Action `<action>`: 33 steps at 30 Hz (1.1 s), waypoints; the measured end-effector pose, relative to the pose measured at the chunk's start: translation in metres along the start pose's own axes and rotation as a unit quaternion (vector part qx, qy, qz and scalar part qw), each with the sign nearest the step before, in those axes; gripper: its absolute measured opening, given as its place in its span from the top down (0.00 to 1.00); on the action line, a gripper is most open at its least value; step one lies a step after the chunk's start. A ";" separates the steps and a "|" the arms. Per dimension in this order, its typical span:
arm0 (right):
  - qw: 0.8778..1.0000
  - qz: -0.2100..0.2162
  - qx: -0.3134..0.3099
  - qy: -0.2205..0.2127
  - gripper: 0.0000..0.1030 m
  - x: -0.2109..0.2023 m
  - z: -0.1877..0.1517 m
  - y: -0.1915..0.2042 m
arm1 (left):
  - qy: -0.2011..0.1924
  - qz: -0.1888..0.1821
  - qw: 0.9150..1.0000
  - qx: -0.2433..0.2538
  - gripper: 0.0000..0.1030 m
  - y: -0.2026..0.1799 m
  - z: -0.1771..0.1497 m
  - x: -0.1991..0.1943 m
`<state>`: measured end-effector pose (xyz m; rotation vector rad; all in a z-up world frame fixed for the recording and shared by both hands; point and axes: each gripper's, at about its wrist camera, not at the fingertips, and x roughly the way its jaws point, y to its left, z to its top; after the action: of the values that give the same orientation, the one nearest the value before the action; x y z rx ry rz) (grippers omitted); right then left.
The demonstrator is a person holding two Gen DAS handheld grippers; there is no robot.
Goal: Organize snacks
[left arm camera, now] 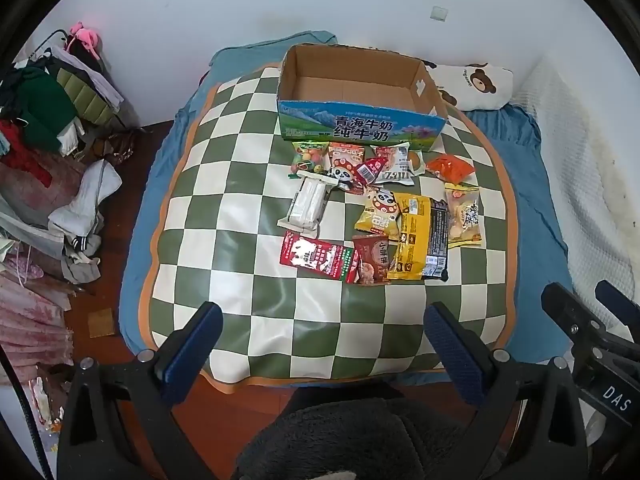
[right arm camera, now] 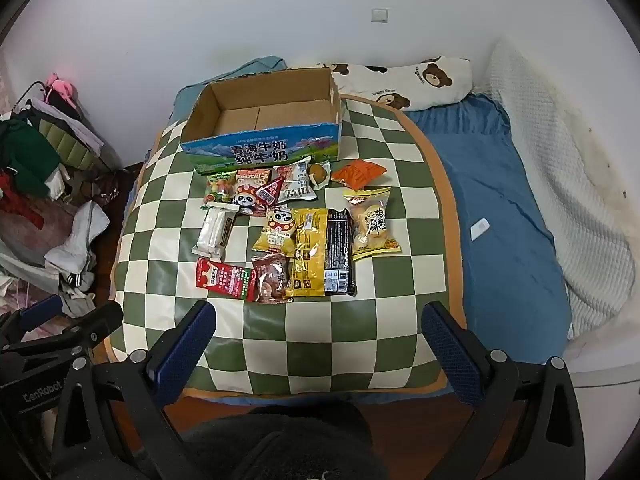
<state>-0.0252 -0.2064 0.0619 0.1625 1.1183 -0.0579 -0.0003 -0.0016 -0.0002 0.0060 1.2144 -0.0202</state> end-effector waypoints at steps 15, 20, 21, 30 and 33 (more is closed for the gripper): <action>1.000 0.003 0.002 -0.002 0.00 0.000 0.002 0.000 | -0.008 -0.007 1.000 0.011 0.00 0.003 0.006 -0.002; 1.000 0.002 0.003 -0.002 0.00 -0.003 0.002 0.001 | -0.005 -0.006 1.000 0.011 0.00 0.001 0.008 -0.002; 1.000 0.001 0.002 -0.002 0.00 -0.003 0.001 0.002 | -0.005 -0.006 1.000 0.011 0.00 0.001 0.007 -0.002; 1.000 0.000 0.003 -0.003 0.00 -0.005 0.000 0.003 | -0.005 -0.008 1.000 0.011 0.00 0.003 0.009 -0.002; 1.000 -0.001 0.002 -0.003 0.00 -0.006 0.001 0.003 | -0.006 -0.008 1.000 0.011 0.00 0.003 0.008 -0.003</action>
<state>-0.0265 -0.2034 0.0677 0.1647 1.1125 -0.0636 0.0066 0.0008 0.0051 0.0155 1.2029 -0.0472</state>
